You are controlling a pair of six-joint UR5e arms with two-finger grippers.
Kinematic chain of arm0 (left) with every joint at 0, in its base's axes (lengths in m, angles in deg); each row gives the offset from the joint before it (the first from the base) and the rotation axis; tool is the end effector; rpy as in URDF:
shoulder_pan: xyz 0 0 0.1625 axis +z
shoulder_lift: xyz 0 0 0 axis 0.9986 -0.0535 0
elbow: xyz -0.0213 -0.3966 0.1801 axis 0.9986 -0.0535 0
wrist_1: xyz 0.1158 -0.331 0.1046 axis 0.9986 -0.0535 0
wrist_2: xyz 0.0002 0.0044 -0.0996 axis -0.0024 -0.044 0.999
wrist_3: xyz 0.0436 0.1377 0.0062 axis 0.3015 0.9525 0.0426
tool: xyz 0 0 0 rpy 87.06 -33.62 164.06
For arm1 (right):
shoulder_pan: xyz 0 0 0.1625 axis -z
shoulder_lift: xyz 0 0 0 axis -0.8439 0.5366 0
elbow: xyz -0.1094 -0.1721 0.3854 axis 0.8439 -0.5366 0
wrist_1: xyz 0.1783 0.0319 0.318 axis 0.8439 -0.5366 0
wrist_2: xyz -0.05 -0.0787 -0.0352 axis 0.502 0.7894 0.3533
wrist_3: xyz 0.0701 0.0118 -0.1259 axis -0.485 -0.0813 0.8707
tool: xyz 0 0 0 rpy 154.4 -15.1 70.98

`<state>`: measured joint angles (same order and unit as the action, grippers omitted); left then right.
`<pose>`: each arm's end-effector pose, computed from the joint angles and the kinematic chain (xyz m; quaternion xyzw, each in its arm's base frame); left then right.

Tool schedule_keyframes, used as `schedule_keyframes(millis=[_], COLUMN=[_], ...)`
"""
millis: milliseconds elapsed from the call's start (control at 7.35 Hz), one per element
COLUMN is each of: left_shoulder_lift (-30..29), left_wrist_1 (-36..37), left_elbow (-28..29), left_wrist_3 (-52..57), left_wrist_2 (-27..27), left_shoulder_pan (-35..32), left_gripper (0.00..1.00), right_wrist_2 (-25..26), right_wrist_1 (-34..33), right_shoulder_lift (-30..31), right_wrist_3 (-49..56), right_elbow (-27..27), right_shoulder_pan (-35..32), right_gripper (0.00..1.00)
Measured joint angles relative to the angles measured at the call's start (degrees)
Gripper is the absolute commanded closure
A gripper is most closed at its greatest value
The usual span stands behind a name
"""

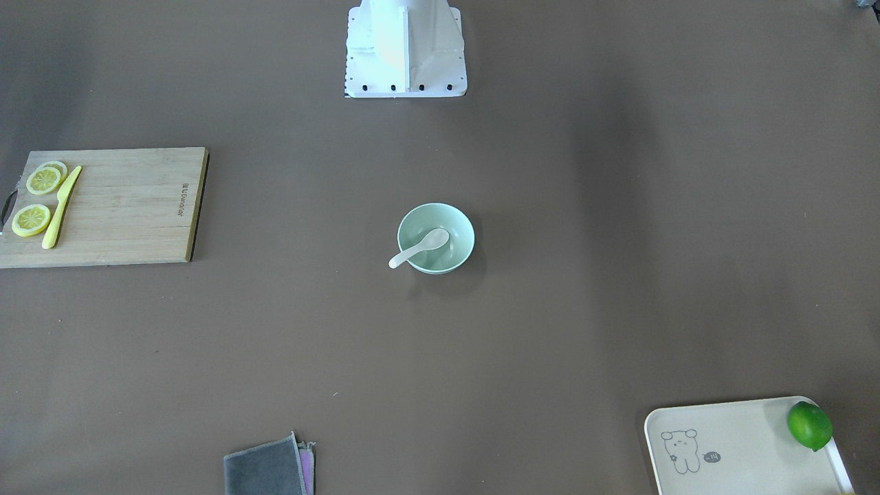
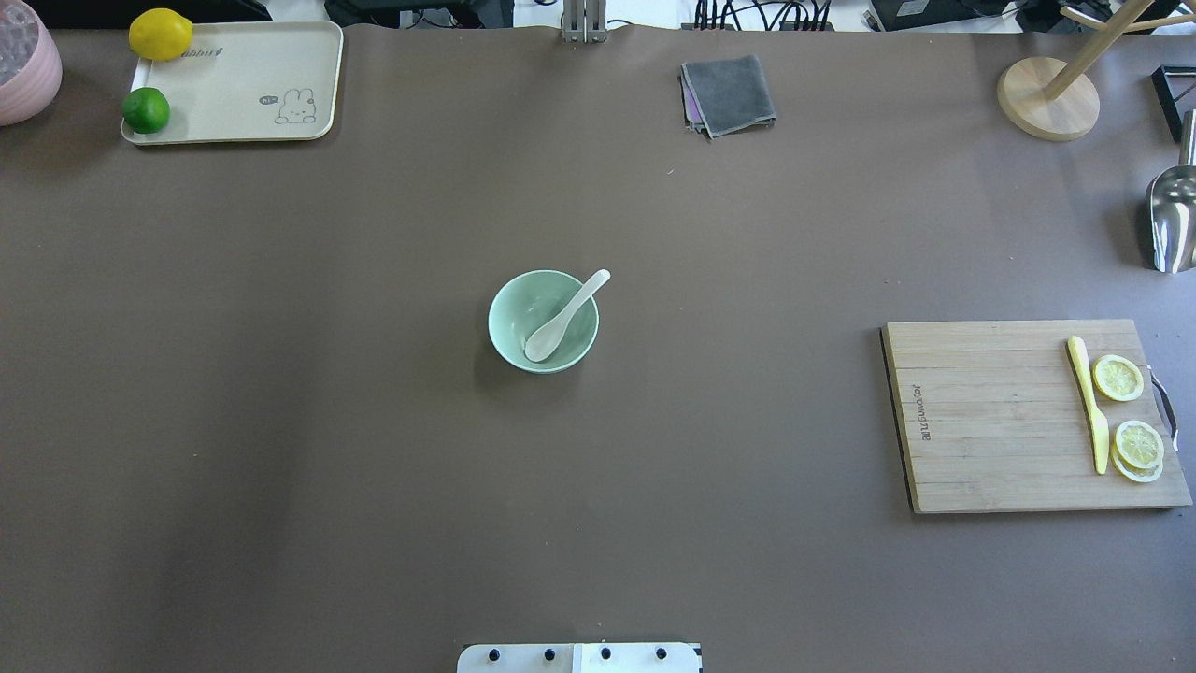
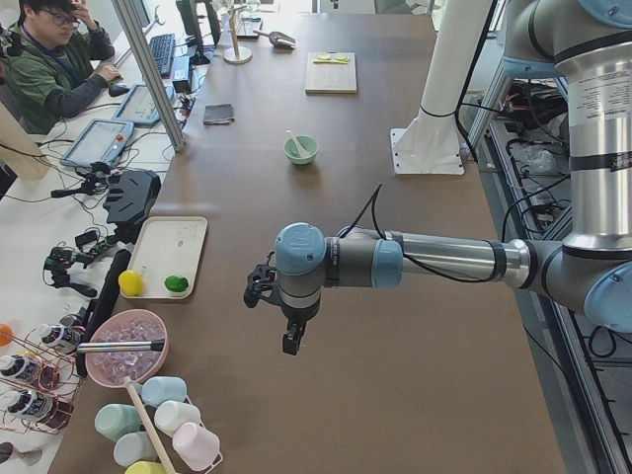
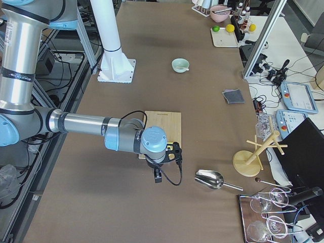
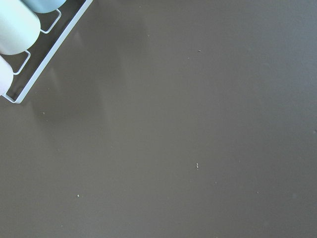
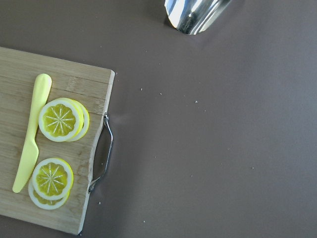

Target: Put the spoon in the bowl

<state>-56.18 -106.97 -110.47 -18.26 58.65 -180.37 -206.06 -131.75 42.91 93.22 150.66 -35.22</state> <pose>-0.0547 -0.3673 0.6676 0.0682 0.3698 0.0950 0.9217 0.0423 -0.3194 0.7067 0.0436 -0.4011 -0.1031 0.9092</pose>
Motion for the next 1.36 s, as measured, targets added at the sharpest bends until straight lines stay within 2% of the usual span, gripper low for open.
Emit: schedule_keyframes(millis=[1360], left_shoulder_lift=[0.54], left_wrist_1=[-0.09], left_elbow=[-0.22], left_wrist_3=[0.02], left_wrist_2=[-0.02], left_shoulder_pan=[0.01], left_gripper=[0.02], right_wrist_2=[-0.92], right_wrist_1=[1.12], right_shoulder_lift=[0.09], right_wrist_3=[0.06], right_elbow=[0.0], right_shoulder_pan=[1.69], right_gripper=[0.0])
